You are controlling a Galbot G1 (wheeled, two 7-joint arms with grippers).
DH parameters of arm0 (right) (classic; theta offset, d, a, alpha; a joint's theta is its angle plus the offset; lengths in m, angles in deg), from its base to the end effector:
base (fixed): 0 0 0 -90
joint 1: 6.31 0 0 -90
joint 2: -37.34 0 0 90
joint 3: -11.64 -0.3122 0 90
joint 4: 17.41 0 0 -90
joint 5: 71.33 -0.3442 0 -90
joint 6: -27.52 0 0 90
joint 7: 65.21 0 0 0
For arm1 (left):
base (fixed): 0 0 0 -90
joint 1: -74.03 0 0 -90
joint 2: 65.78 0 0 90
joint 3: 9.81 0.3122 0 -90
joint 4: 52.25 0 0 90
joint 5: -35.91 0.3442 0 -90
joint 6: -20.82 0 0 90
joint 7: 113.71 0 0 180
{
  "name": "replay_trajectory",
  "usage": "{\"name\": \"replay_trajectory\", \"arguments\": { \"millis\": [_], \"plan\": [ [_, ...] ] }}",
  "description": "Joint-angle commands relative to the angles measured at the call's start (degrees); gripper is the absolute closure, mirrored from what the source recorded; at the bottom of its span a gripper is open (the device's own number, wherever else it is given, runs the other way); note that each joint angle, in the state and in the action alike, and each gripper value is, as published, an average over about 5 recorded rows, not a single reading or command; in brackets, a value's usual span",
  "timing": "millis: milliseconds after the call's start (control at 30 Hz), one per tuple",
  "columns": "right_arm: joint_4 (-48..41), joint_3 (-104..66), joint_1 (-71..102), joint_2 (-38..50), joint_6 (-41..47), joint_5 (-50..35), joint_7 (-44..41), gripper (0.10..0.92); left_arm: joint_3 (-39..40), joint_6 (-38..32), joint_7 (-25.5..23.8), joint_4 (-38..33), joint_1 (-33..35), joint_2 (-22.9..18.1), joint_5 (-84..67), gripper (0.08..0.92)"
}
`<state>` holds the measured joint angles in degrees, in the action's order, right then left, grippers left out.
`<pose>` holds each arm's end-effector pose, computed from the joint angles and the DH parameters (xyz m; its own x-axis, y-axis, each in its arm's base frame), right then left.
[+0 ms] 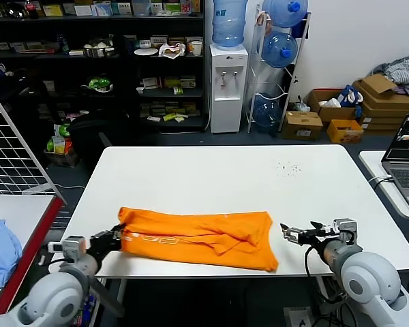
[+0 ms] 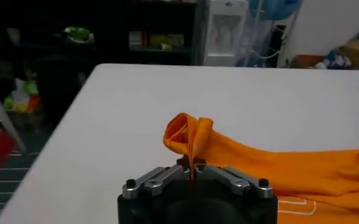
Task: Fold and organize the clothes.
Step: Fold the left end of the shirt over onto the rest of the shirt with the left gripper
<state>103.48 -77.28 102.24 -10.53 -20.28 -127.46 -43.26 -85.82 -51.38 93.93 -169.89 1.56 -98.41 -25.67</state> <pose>0.2468 -0.0868 -0.1928 -0.7538 -0.1002 0.6494 -0.0877 0.9948 0.0516 0.2387 0.0887 -0.2267 -0.8388 0.0680 0.5402 0.0719 0.9973 -0.0138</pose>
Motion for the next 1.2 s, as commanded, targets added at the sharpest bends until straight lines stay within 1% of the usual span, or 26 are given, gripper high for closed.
{"name": "replay_trajectory", "arguments": {
  "millis": [33,133,300,400,500,600,733,800,867,933,1000,1200],
  "plan": [
    [-1.0,2.1,-1.9,-0.3,-1.8,1.1,-1.4,0.104,-17.4,0.5,1.1,7.7,9.6,13.3,-7.4,0.884],
    [-1.1,2.4,-1.8,-0.5,-1.9,1.6,-1.5,0.104,-17.9,0.3,0.9,10.6,8.4,14.7,-7.3,0.884],
    [-1.2,2.5,-1.5,-1.2,-2.0,2.7,-1.4,0.104,-16.7,0.3,1.0,12.2,4.5,16.6,-7.4,0.884],
    [-1.1,2.4,-1.0,-1.6,-2.0,3.3,-1.1,0.104,-15.3,0.5,1.6,11.4,2.4,16.9,-7.6,0.884],
    [-0.8,2.1,-0.4,-2.0,-1.9,3.9,-0.5,0.104,-14.5,0.9,3.0,8.0,2.2,16.3,-9.5,0.884],
    [-0.6,1.7,0.0,-2.4,-1.7,4.2,0.2,0.104,-12.4,2.4,6.8,0.7,2.1,14.1,-14.3,0.884],
    [-0.4,0.7,0.9,-3.3,-1.5,4.9,1.1,0.104,-6.2,4.3,12.2,-12.6,0.0,9.2,-23.1,0.884],
    [-0.4,0.0,1.6,-3.8,-1.5,5.2,1.5,0.104,-1.4,4.8,13.5,-17.7,-2.2,6.9,-26.0,0.884],
    [-0.3,-0.7,2.4,-4.2,-1.5,5.4,1.7,0.104,3.1,4.9,13.7,-20.5,-4.5,4.9,-27.1,0.884],
    [-0.2,-1.3,3.2,-4.7,-1.5,5.7,1.9,0.104,6.2,4.9,13.0,-21.7,-6.1,3.3,-27.1,0.884],
    [-0.2,-1.6,3.9,-5.1,-1.5,6.1,1.9,0.104,8.3,4.9,12.1,-21.3,-7.5,1.6,-26.7,0.884],
    [-0.4,-0.7,3.8,-6.4,-1.4,7.1,2.1,0.104,12.6,4.5,11.0,-16.7,-13.3,-3.3,-25.1,0.884]
  ]
}}
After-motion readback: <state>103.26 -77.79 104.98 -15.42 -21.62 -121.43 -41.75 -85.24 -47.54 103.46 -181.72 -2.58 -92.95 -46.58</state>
